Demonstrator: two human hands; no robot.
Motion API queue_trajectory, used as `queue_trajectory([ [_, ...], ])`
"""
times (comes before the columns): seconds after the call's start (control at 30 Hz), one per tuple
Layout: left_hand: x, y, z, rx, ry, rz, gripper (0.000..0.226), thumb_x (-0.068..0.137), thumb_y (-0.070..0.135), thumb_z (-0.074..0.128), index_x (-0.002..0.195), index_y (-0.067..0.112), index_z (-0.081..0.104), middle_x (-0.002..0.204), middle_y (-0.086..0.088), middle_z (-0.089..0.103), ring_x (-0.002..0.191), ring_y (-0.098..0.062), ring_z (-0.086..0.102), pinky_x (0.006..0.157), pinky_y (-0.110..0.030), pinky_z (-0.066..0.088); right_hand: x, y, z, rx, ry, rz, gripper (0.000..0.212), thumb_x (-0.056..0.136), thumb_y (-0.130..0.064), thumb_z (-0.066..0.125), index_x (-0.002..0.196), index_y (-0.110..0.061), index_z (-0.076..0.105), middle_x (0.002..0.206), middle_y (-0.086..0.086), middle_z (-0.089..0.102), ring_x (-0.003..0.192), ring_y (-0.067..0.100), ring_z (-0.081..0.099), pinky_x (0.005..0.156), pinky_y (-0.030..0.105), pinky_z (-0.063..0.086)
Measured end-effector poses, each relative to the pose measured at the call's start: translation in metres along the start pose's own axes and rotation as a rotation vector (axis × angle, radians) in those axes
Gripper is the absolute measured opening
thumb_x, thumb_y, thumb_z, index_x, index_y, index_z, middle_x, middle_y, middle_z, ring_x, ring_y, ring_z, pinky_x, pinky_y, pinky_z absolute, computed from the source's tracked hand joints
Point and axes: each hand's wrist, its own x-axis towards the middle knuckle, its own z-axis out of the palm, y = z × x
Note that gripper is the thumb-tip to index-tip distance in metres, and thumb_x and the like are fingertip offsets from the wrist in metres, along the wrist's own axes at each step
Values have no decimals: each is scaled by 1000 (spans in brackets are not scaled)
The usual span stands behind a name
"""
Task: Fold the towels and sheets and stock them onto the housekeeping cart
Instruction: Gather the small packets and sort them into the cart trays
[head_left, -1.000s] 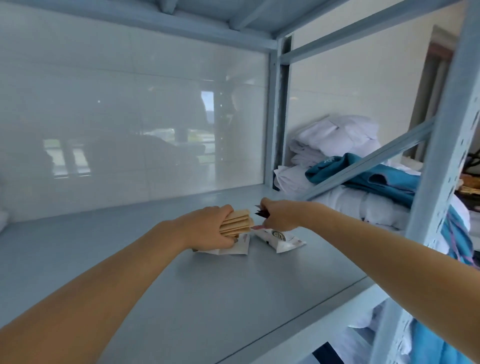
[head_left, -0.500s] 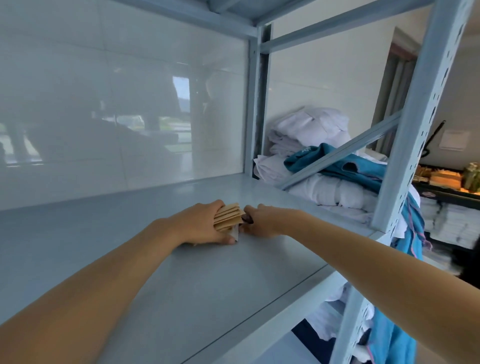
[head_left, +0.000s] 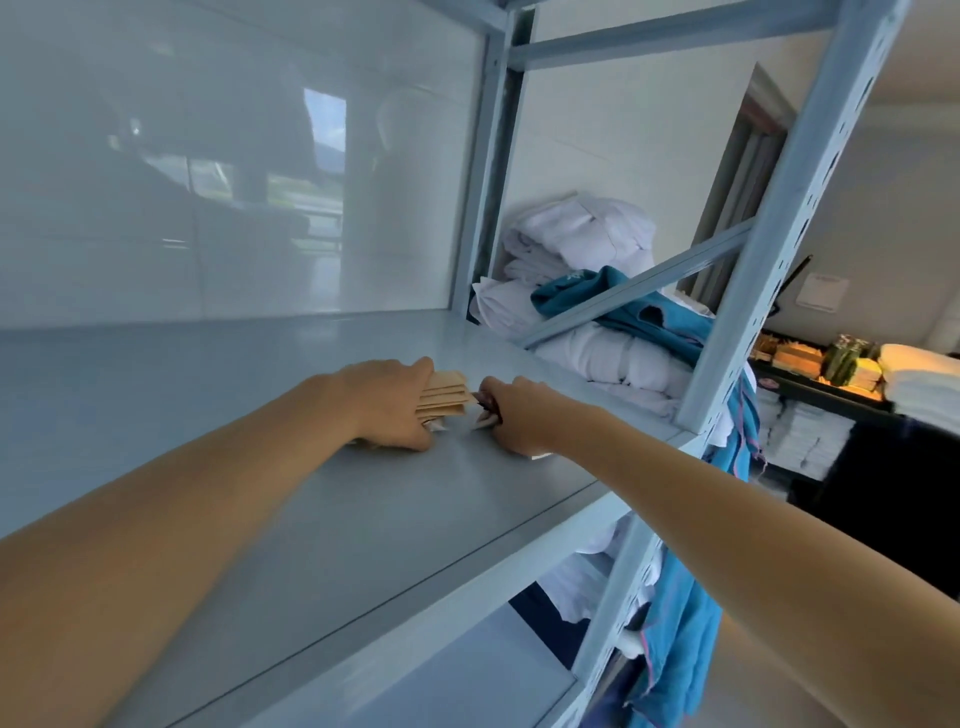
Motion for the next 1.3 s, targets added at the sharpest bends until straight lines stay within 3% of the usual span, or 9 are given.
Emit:
queue_trajectory([
  [0.1,-8,6,5,17,68,-1,55,73,70,57,105,31,35,89,1,52,73,-17,56,62,-35,45,-20,10,7,-21,77,-19,20,101,-27,43,120,-26,43,106,8,48,89,32,54,80,45,51],
  [0.27,-16,27,4,66,92,10,61,65,76,44,110,36,31,90,5,47,73,-17,54,64,-35,41,-60,45,14,-18,208,-85,28,102,-27,50,129,-25,41,113,10,48,87,31,56,80,49,54],
  [0.43,-11,86,4,112,136,119,58,66,71,49,113,40,33,93,9,48,69,-11,53,59,-32,37,-100,93,13,-2,275,-219,46,96,-23,57,138,-31,37,121,6,45,94,31,59,78,50,55],
  [0.6,2,168,-2,179,281,199,60,67,62,49,120,37,36,92,9,46,67,-16,49,61,-33,44,-142,168,10,-116,432,-287,53,92,-29,60,140,-30,38,125,6,45,92,29,61,71,43,54],
  [0.93,90,389,3,191,345,370,60,69,58,48,122,32,40,94,9,46,78,-17,50,70,-35,43,-229,374,-1,-207,455,-146,55,89,-37,57,140,-29,39,123,6,42,89,30,57,70,44,53],
  [1.3,225,610,19,126,344,652,52,67,54,48,112,32,36,87,10,40,74,-20,45,68,-37,39,-339,583,11,-228,457,181,60,91,-37,64,142,-31,34,132,8,39,103,30,60,78,45,57],
])
